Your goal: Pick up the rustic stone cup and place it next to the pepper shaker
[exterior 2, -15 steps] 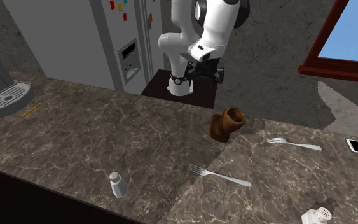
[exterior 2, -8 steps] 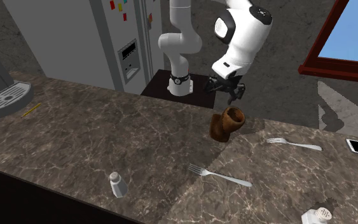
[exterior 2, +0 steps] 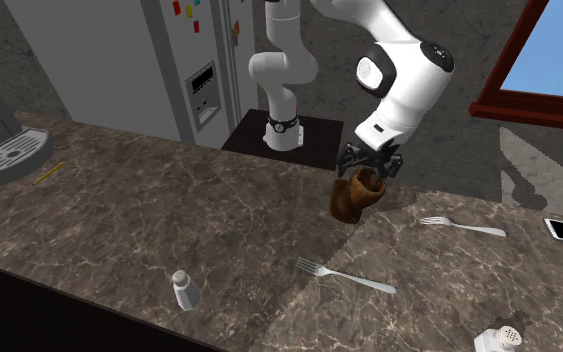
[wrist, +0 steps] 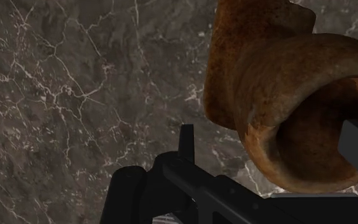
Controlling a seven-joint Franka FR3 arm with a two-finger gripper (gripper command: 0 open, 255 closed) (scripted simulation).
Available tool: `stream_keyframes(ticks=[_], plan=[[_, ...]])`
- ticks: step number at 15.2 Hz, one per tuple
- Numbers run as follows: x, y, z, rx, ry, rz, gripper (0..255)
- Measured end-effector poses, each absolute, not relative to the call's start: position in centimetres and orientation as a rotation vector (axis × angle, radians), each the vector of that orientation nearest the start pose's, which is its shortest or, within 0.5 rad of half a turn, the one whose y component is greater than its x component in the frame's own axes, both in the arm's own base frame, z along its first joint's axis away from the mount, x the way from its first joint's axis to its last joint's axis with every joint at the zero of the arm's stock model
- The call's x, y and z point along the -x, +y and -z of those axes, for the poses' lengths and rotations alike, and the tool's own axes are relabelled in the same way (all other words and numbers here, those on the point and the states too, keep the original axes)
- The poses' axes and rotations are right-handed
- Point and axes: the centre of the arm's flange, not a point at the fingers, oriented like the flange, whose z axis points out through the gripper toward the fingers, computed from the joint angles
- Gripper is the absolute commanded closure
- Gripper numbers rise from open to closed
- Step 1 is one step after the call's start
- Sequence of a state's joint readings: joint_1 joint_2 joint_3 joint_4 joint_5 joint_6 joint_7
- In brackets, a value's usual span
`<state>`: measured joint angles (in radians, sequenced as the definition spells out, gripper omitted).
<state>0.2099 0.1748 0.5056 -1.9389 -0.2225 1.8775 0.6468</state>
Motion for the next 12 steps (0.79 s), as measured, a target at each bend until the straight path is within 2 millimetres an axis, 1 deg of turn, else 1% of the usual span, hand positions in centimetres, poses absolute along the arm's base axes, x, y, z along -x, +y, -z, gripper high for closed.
stream_keyframes(ticks=[4,10,11,12], plan=[[-44.4,34.9,-37.0,3.353,-0.271,-0.148,0],[-44.4,34.9,-36.6,3.352,-0.271,-0.147,0],[-44.4,34.9,-36.6,3.352,-0.271,-0.147,255],[-44.4,34.9,-36.6,3.352,-0.271,-0.147,255]])
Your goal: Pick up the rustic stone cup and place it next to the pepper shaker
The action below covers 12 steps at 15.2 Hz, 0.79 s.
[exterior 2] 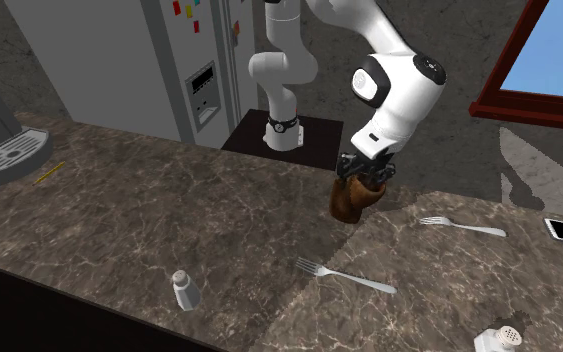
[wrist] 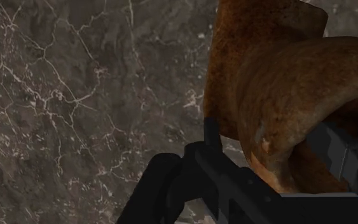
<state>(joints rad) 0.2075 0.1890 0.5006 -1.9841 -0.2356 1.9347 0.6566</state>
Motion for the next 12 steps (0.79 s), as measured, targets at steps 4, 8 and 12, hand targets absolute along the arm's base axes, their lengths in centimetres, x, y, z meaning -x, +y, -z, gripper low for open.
stream_keyframes(ticks=[4,8,12], plan=[[-44.4,34.9,-36.7,3.352,-0.271,-0.147,255],[-44.4,34.9,-36.7,3.352,-0.271,-0.146,255],[-44.3,34.9,-37.7,3.352,-0.271,-0.148,255]])
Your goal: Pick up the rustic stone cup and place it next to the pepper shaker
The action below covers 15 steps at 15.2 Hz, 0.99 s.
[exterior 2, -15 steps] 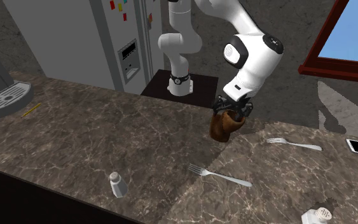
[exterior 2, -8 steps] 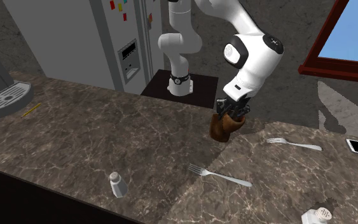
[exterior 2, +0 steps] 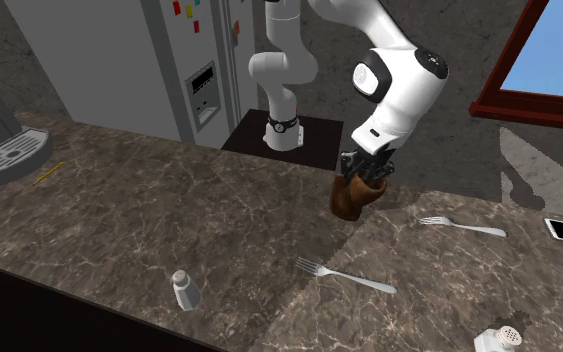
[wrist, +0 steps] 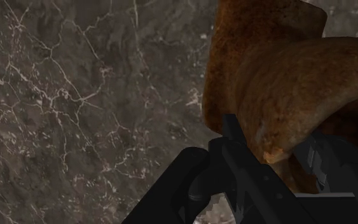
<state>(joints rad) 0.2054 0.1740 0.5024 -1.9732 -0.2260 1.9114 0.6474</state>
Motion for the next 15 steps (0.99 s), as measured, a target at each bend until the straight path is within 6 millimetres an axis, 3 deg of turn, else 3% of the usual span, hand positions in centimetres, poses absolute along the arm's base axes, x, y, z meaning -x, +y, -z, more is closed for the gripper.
stream_keyframes(ticks=[15], plan=[[-44.4,34.8,-45.7,3.353,-0.271,-0.148,255]])
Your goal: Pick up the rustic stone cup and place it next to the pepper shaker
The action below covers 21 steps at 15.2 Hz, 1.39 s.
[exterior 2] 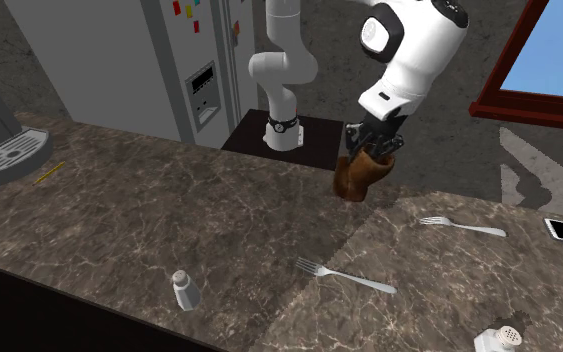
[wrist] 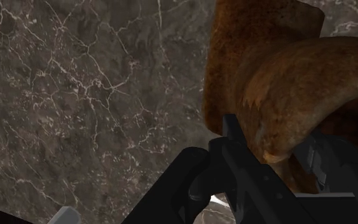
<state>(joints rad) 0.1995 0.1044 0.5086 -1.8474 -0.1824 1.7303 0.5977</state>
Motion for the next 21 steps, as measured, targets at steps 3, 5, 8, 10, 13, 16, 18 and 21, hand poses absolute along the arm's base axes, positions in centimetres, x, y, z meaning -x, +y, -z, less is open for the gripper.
stream_keyframes(ticks=[3,5,8,10,13,16,18,21], plan=[[-44.3,34.8,-47.2,3.352,-0.271,-0.148,255],[-44.4,34.9,-48.2,3.352,-0.271,-0.148,255],[-44.4,34.9,-49.8,3.352,-0.271,-0.148,255],[-44.3,34.8,-50.8,3.352,-0.271,-0.148,255],[-44.4,34.9,-52.3,3.353,-0.271,-0.148,255],[-44.3,35.0,-54.0,3.353,-0.271,-0.148,255],[-44.3,34.9,-55.1,3.353,-0.271,-0.148,255],[-44.4,35.0,-56.7,3.352,-0.271,-0.148,255]])
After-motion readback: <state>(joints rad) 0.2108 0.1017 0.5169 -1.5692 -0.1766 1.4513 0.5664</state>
